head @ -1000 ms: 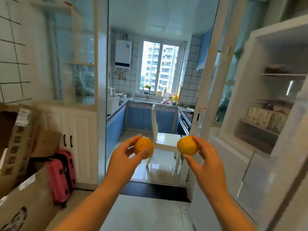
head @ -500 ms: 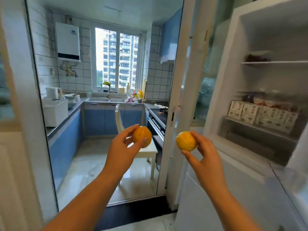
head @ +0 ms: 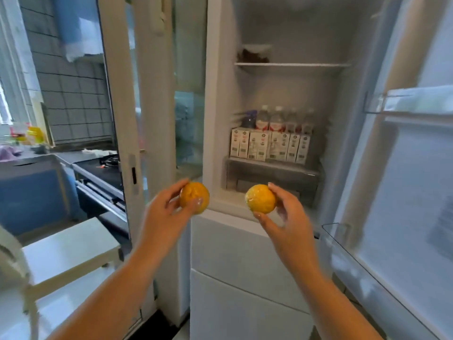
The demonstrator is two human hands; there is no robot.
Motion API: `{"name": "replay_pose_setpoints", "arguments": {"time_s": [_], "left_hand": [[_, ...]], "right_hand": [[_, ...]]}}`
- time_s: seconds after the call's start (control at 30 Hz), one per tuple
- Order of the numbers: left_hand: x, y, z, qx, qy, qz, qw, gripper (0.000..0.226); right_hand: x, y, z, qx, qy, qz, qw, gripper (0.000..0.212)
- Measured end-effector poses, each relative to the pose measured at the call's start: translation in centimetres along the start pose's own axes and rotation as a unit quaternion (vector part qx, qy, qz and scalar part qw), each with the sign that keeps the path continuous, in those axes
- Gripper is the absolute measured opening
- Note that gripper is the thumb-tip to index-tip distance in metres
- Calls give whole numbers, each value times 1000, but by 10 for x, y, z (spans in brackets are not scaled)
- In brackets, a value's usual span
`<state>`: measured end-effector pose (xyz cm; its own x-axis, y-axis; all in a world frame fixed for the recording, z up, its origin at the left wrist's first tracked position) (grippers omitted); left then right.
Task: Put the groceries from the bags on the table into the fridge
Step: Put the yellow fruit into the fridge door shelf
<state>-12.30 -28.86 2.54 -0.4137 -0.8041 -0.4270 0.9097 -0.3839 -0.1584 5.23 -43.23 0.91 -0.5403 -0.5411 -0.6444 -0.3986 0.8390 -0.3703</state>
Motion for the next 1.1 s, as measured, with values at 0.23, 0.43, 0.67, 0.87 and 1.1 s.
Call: {"name": "replay_pose_setpoints", "arguments": {"time_s": [0.23,0.43,0.67,0.87,1.1], "left_hand": [[-105,83,-30,86,10,-68,994,41],[-166,166,-41,151,25,-155,976,42],[-173,260,-45,189,43,-323,927,45],[-129,321,-48,203,48,-460,863,45],[-76,355,-40,225,67,-579,781,43]], "right_hand": [[-82,9,60,13,-3,42,999,51],[-119,-16,97,46,-3,125,991,58],[-102,-65,111,140,51,234,961,57],[-51,-96,107,286,164,268,905,66],[19,-119,97,348,267,285,852,62]]}}
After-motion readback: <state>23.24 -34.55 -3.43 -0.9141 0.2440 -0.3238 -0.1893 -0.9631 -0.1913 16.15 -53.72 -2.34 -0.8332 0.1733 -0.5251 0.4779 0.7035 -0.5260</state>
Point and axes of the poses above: each hand's wrist, its own x-axis away from the middle knuckle, its own y-axis out of the palm, z = x × y, the point moved 5 cm from there along -x, towards the middle knuckle, and after that the axes turned 2 degrees about -y, right-handed, at the moved point
